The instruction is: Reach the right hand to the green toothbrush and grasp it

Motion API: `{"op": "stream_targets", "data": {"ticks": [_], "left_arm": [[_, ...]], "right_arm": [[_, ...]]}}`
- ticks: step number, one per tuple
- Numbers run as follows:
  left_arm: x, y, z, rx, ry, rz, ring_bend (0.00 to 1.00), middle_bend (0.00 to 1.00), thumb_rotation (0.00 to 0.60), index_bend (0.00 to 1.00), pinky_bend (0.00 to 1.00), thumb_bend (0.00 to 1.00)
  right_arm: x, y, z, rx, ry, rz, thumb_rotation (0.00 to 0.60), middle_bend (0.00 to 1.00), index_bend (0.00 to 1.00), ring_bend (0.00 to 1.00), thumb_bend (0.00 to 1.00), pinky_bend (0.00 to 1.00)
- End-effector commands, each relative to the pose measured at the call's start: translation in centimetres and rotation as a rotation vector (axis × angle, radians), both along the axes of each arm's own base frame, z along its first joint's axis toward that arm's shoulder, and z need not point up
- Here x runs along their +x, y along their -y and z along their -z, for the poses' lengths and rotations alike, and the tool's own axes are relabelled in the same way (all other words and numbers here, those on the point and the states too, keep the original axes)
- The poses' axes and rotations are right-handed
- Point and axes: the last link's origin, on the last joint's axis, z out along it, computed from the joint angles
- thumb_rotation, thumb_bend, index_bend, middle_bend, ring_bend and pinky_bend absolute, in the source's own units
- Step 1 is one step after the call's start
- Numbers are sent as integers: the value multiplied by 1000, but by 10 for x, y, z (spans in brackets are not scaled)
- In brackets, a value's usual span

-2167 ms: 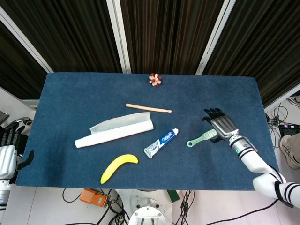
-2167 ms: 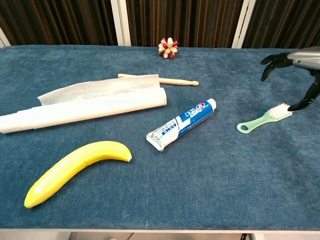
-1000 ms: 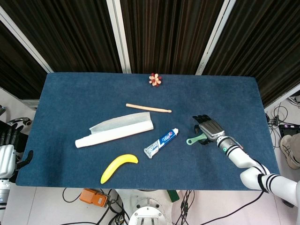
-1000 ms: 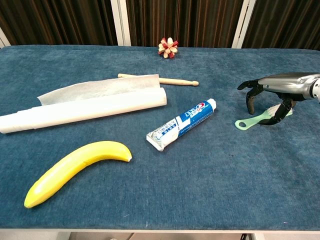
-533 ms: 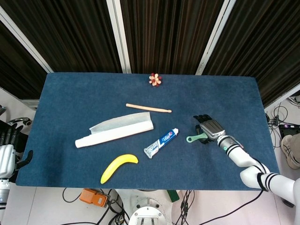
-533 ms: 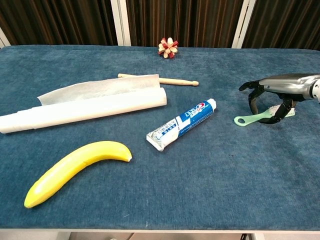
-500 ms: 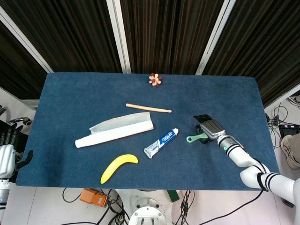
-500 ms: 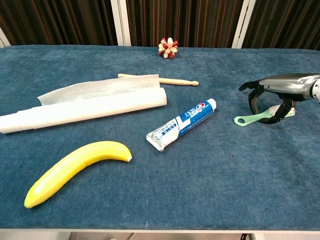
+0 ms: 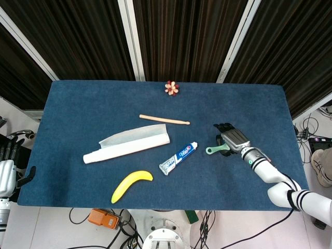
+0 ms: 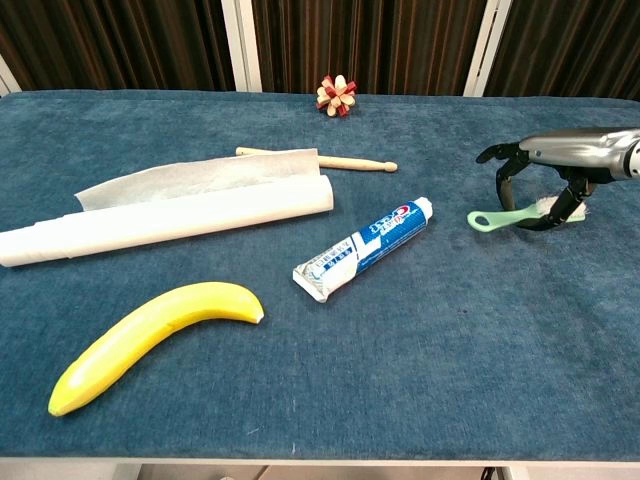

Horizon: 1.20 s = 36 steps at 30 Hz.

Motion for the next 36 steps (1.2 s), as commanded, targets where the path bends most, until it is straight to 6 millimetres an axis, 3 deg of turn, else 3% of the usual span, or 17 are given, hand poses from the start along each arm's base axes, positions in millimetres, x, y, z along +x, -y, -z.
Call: {"op": "stream_targets", "data": {"ticks": [1, 10, 19, 27, 36], "left_arm": [[0, 0, 0, 1, 1, 0, 0, 0, 600, 88, 51, 327], [0, 0, 0, 2, 4, 0, 0, 0, 600, 88, 51, 327], [0, 0, -1, 6, 8, -3, 0, 0, 600, 88, 51, 326], [0, 0, -1, 7, 9, -4, 0, 0, 600, 88, 51, 326], [-1, 0, -1, 11, 12, -15, 0, 0, 600, 88, 51, 327]], "right_arm": [[7, 2, -7, -21, 28, -9, 600, 94, 735, 67, 759, 40], [47, 11, -33, -75, 97, -97, 600, 93, 763, 73, 766, 44], [125, 24, -61, -142, 234, -239, 600, 94, 796, 74, 766, 57], [181, 24, -87, -190, 302, -350, 600, 94, 825, 74, 766, 78], [212, 21, -111, -243, 344, -390, 600, 94, 840, 74, 765, 83]]}}
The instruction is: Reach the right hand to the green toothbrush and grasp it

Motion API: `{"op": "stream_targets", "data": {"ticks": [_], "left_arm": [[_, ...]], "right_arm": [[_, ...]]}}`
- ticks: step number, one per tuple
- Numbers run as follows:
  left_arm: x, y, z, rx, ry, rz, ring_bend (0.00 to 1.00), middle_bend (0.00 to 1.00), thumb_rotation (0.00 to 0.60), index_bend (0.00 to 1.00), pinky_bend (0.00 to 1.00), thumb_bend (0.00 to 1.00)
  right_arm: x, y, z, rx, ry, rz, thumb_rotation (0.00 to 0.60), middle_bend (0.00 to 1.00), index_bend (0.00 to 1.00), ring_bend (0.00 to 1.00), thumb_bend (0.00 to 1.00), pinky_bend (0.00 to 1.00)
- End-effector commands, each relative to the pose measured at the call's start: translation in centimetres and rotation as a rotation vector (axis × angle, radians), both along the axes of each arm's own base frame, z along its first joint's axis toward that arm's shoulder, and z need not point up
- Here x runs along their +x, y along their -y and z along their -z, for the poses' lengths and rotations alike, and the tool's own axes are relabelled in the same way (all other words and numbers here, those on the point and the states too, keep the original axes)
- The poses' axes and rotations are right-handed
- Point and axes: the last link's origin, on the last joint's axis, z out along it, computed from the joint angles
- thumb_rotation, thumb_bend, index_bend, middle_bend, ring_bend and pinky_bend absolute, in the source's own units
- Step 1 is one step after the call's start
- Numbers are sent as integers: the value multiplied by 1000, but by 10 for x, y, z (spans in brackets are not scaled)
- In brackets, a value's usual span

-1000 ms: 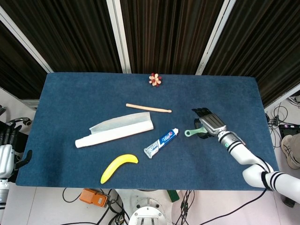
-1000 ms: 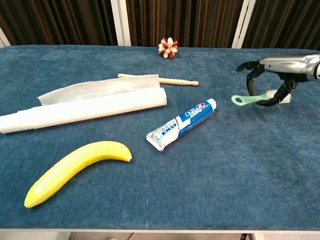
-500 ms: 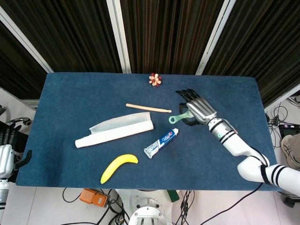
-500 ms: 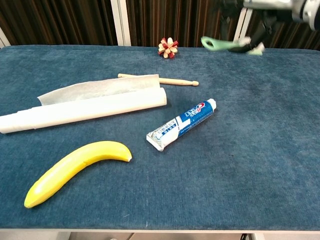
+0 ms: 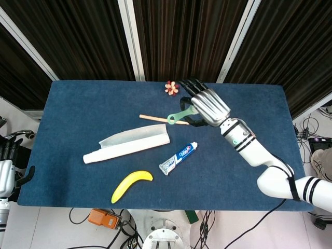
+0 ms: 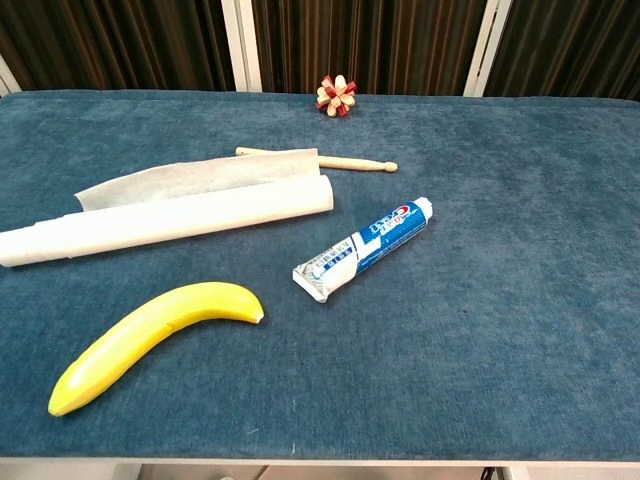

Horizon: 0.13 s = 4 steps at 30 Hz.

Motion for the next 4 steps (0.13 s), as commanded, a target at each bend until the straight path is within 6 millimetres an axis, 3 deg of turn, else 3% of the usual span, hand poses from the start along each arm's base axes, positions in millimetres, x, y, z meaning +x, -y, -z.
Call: {"op": "stream_targets", "data": {"ticks": [1, 4], "left_arm": [[0, 0, 0, 2, 1, -3, 0, 0, 600, 88, 51, 327], [0, 0, 0, 5, 3, -2, 0, 0, 600, 88, 51, 326]], "right_arm": [[7, 0, -7, -19, 16, -3, 600, 94, 844, 74, 766, 84], [8, 0, -11, -22, 27, 6, 600, 94, 855, 74, 765, 84]]}}
